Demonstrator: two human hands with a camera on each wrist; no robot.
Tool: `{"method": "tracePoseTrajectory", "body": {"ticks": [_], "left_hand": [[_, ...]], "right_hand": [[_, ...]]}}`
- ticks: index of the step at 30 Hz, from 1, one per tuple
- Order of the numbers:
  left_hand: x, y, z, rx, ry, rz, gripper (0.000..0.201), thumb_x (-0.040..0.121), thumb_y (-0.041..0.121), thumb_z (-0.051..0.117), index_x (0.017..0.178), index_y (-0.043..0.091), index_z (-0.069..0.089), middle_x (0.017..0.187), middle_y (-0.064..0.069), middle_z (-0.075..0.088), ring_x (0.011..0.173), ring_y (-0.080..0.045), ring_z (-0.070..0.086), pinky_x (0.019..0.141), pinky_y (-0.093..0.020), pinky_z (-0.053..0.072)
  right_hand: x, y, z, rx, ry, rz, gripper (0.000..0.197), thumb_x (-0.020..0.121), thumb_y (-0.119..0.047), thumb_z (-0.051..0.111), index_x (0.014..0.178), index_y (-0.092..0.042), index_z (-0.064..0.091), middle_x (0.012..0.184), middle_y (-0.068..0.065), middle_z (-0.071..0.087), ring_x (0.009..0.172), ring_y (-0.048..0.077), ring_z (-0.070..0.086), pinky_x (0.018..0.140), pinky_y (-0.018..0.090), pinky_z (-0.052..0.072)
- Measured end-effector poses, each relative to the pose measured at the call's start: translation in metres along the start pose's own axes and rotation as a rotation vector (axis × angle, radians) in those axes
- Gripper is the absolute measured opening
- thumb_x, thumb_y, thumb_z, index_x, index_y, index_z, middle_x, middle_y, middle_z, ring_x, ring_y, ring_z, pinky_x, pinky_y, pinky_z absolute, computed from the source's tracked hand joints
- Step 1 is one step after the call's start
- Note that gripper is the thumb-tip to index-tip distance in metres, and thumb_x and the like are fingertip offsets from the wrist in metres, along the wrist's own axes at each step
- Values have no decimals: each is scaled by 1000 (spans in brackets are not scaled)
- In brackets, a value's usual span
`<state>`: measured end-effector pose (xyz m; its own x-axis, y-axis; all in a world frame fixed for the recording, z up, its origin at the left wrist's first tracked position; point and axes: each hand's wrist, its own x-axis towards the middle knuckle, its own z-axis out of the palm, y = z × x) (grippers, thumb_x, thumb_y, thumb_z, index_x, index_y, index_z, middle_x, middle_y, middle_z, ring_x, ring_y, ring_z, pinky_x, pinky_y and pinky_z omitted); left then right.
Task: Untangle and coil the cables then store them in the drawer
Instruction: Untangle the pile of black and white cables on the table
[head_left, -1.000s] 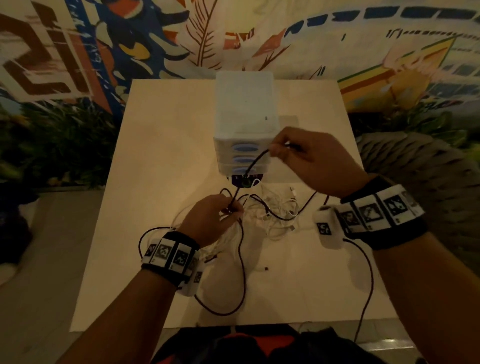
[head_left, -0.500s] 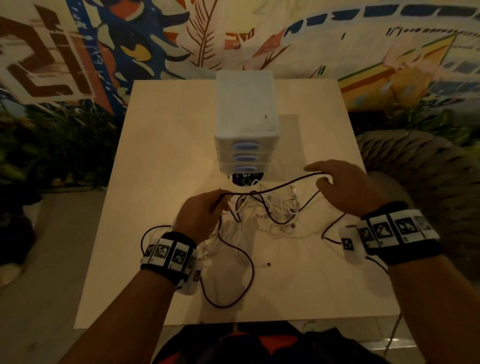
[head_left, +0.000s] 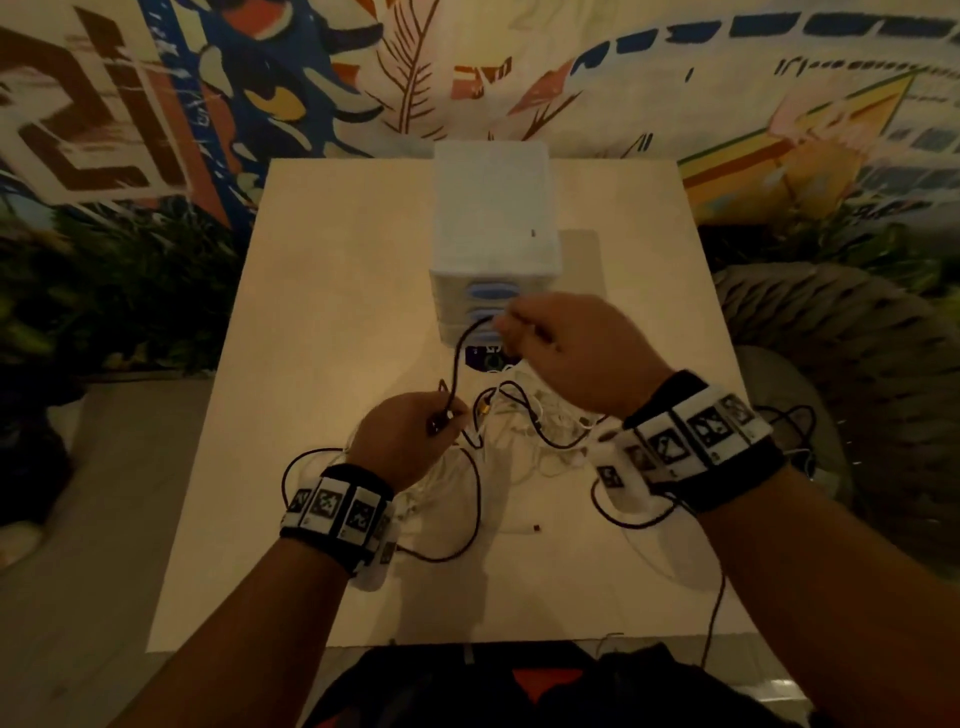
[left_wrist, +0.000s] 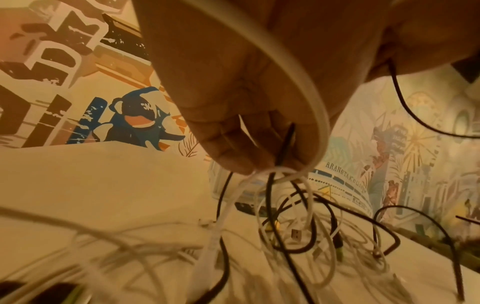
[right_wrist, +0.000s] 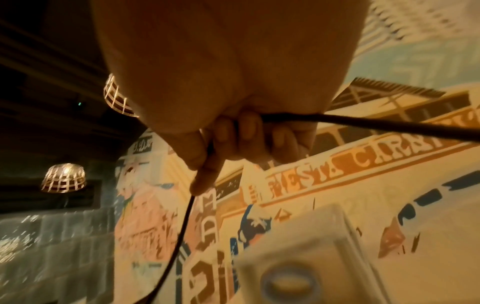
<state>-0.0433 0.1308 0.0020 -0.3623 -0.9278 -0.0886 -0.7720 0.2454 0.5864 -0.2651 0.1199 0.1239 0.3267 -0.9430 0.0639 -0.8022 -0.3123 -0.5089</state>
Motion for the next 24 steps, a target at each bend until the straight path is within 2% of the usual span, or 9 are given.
{"method": "tracePoseTrajectory", "body": {"ticks": [5,8,10,12,14,16,19,22,24], "left_hand": [[-8,-13,12,10,-55,-55,19,100,39,58,107,29,73,102,4,70,84,-13,60,82,-34,52],[-10,-18,13,-90,-15,-126,29,104,43,47,122,33,67,102,8,70,83,-11,63,82,-32,53],[-9,-16,9,-131,12,-159,37,106,45,37,131,33,61,94,11,71,82,-10,66,82,-34,55],[-6,-14,5,-121,6,-164,37,109,41,33,134,31,57,90,13,73,82,-11,68,80,-35,55],[-4,-12,2,-98,6,-147,36,110,37,31,135,31,56,87,14,73,78,-10,68,75,-33,55],[-2,-6,-3,-88,14,-132,34,110,34,32,135,32,54,82,14,72,75,-11,66,72,-33,54],[-1,5,-8,-87,29,-100,31,109,32,34,132,30,56,77,7,70,72,-17,65,70,-35,52],[2,16,-9,-83,110,-49,27,109,29,38,125,24,60,71,5,60,67,-24,61,61,-35,44],[5,21,-10,-107,172,-4,24,109,28,41,121,21,60,70,4,59,63,-24,60,56,-35,39]], "right_hand": [[4,11,-59,-5,223,62,36,107,-31,42,87,-13,66,78,7,62,73,25,56,70,34,42],[-4,39,-75,-84,360,113,21,100,-4,50,92,3,68,83,26,64,77,45,61,74,52,53],[-10,67,-75,-123,375,205,21,100,-9,50,93,1,68,84,22,65,78,45,61,73,49,52],[-20,91,-62,-165,233,318,25,102,-23,51,95,-10,72,87,9,62,82,34,61,74,35,46],[-34,114,-37,-158,13,424,23,99,-30,55,103,-17,73,100,8,65,88,27,61,80,34,46],[-48,116,-12,-112,-123,509,33,97,-33,59,126,-19,66,125,11,64,107,27,62,95,36,47],[-52,87,14,-50,-29,265,56,92,-47,50,142,-23,52,140,5,56,128,25,53,108,46,43],[-37,28,36,-1,-71,11,48,97,-54,50,134,-24,59,129,-3,64,117,14,56,100,31,44],[-26,5,51,-27,-183,0,45,100,-57,42,116,-23,65,108,-5,69,100,16,62,86,31,47]]}}
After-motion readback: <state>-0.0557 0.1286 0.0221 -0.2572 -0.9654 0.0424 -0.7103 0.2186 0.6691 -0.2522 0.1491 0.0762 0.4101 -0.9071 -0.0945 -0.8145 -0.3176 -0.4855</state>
